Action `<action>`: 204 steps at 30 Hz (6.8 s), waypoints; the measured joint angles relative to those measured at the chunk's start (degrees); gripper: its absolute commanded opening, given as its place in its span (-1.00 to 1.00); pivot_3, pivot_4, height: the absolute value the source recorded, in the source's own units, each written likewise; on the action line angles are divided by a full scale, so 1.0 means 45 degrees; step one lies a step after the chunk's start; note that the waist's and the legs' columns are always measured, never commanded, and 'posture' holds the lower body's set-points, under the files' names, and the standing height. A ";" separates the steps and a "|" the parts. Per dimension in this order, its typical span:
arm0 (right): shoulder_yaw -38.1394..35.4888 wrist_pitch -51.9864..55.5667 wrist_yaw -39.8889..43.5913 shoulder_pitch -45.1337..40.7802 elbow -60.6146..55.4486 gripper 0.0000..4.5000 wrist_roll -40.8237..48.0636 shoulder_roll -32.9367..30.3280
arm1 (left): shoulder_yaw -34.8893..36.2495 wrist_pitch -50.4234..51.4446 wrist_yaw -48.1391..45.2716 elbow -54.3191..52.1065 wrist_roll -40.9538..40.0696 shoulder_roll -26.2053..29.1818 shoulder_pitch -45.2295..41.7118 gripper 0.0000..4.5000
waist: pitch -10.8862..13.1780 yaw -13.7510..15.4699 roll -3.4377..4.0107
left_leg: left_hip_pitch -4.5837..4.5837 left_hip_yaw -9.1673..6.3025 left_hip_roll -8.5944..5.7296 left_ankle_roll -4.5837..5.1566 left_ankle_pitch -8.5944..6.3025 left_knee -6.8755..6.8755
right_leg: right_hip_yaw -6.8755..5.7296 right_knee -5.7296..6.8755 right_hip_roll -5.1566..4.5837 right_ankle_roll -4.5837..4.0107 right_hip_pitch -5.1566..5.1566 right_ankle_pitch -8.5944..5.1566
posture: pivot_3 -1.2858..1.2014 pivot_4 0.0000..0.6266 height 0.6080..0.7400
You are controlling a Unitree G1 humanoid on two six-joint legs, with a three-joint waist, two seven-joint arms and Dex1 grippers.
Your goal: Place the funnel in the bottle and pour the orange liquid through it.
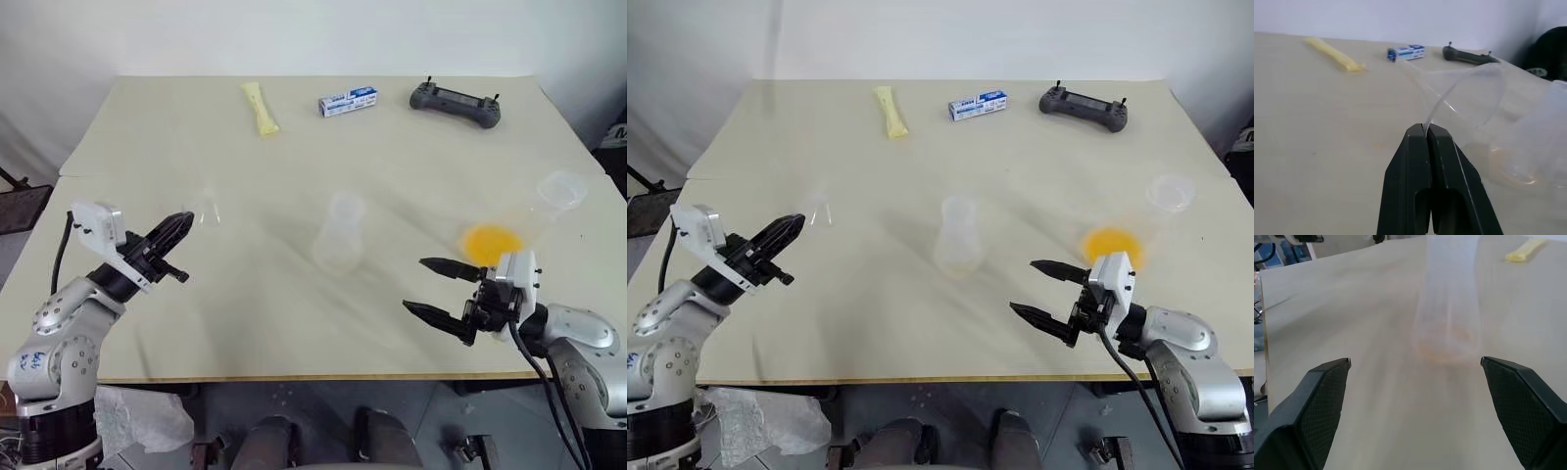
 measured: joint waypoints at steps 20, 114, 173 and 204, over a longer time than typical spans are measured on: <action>-0.0536 -0.0797 -0.0956 0.0836 -0.0947 1.00 -0.0121 0.0188 | -0.6593 0.6384 -0.8281 0.5696 -0.0821 0.3722 -0.9067 -0.99 | 0.0002 -0.0052 0.0002 | 0.0000 0.0027 0.0053 -0.0031 0.0005 -0.0005 | 0.0023 -0.0015 0.0106 0.0000 -0.0003 -0.0001 | 0.03 -0.52 1.00; 0.0022 -0.1114 -0.1687 0.0200 -0.0963 1.00 -0.0805 0.0726 | -1.9657 0.1072 -1.2517 1.5407 -0.0575 0.2245 -1.9084 -0.99 | 0.0051 -0.0015 -0.0071 | -0.0245 0.0024 0.0100 -0.0022 -0.0007 0.0201 | 0.0038 0.0120 0.0137 -0.0006 -0.0208 -0.0004 | 0.03 -0.52 1.00; 0.0085 -0.1593 -0.2122 0.0819 -0.0977 1.00 -0.1100 0.1078 | -1.9288 -0.0094 -1.2518 1.8614 0.1028 -0.1151 -2.0487 -0.29 | 0.0052 0.0004 -0.0073 | -0.0254 0.0041 0.0095 0.0005 -0.0022 0.0221 | 0.0045 0.0127 0.0139 -0.0005 -0.0214 -0.0004 | 0.03 -0.52 1.00; -0.0316 -0.1191 -0.2725 0.1629 -0.1827 1.00 -0.0907 0.0961 | -1.2125 -0.0253 -1.2518 1.9999 0.4781 -0.0507 -1.9202 0.99 | 0.0052 -0.0031 -0.0072 | -0.0250 0.0050 0.0095 0.0005 -0.0023 0.0228 | 0.0045 0.0166 0.0136 -0.0005 -0.0230 -0.0003 | 0.03 -0.52 1.00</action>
